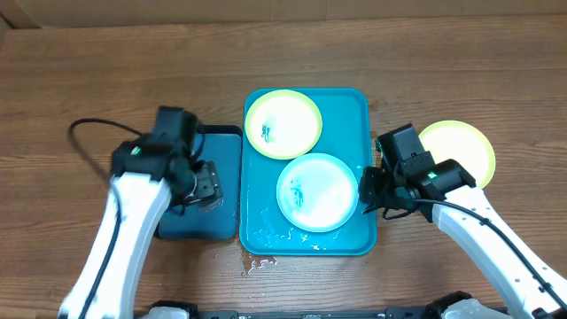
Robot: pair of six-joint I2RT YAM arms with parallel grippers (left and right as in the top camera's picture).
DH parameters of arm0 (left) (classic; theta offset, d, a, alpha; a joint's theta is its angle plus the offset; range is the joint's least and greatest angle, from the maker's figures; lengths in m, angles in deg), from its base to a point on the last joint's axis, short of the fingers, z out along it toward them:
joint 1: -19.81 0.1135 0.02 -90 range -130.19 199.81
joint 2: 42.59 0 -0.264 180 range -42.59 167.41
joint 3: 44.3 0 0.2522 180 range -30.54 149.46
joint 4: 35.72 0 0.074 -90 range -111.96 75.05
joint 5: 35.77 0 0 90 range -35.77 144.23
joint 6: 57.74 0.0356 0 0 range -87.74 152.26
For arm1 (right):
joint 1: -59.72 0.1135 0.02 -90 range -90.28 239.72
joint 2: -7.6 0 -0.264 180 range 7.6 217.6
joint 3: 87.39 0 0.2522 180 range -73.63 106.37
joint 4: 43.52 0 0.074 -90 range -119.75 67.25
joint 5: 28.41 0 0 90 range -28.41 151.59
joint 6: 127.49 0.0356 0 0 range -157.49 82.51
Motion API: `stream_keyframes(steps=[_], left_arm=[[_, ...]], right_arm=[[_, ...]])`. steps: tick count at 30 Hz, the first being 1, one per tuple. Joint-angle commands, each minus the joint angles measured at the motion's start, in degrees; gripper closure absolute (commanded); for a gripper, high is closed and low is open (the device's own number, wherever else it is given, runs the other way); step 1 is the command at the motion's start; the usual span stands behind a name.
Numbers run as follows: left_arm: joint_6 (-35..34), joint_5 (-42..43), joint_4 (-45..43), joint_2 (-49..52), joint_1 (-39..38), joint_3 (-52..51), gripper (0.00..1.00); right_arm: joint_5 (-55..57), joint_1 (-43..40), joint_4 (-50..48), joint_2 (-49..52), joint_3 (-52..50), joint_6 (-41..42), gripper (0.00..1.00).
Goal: Clean dirty plates on tray and stack at the side
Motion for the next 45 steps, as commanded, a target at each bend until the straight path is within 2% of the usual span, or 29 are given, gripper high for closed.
stream_keyframes(steps=[1, 3, 4, 5, 8, 11, 13, 15, 19, 23, 30, 36, 45], left_arm=[[0.6, 0.0, -2.2, 7.7, 0.2, -0.4, 0.34], [0.0, -0.2, -3.8, 12.4, 0.3, -0.4, 0.46], [-1.5, -0.1, -4.8, 16.7, 0.5, -0.4, 0.62], [-2.3, -0.2, -5.1, 18.4, 0.7, -0.4, 0.67], [-2.6, -0.2, -7.1, 22.9, 2.0, -0.4, 0.63], [-2.6, -0.2, -10.0, 25.6, 4.2, -0.4, 0.64], [-2.4, 1.4, -12.2, 26.5, 5.7, -0.4, 0.75], [-2.1, 3.3, -13.8, 26.7, 6.8, -0.4, 0.94], [-1.0, 7.5, -15.8, 26.6, 7.0, -0.4, 0.96], [5.6, 13.7, -15.8, 26.4, 6.8, 0.4, 0.96], [7.6, 11.4, -8.3, 19.9, 6.8, 7.5, 0.96], [7.5, 4.6, -7.5, 13.1, 5.5, 8.5, 0.96], [6.6, 2.9, -8.3, 15.8, -1.2, 6.7, 0.96]], right_arm=[[4.0, -0.2, 1.8, -0.2, 1.0, -1.4, 0.71], [4.5, -0.2, 2.7, -0.2, 1.0, -1.4, 0.7], [4.5, -0.2, 2.8, -0.2, 1.0, -1.4, 0.7], [4.5, -0.2, 2.8, -0.2, 1.0, -1.4, 0.7], [4.5, -0.2, 2.8, -0.2, 1.0, -1.4, 0.7], [4.5, -0.2, 2.7, -0.2, 1.0, -1.4, 0.7], [4.5, -0.2, 2.7, -0.2, 0.9, -1.4, 0.7], [4.5, -0.2, 2.5, -0.2, 0.9, -1.4, 0.7], [4.5, -0.2, 2.3, -0.2, 0.9, -1.4, 0.7], [4.5, -0.2, 2.4, -0.2, 0.9, -1.4, 0.7], [4.5, -0.2, 3.5, -0.2, 0.9, -0.6, 0.7], [7.9, -0.2, 3.4, -0.2, 0.9, 5.6, 0.69], [8.3, -0.2, 0.6, 4.1, 0.9, 5.7, 0.64]])
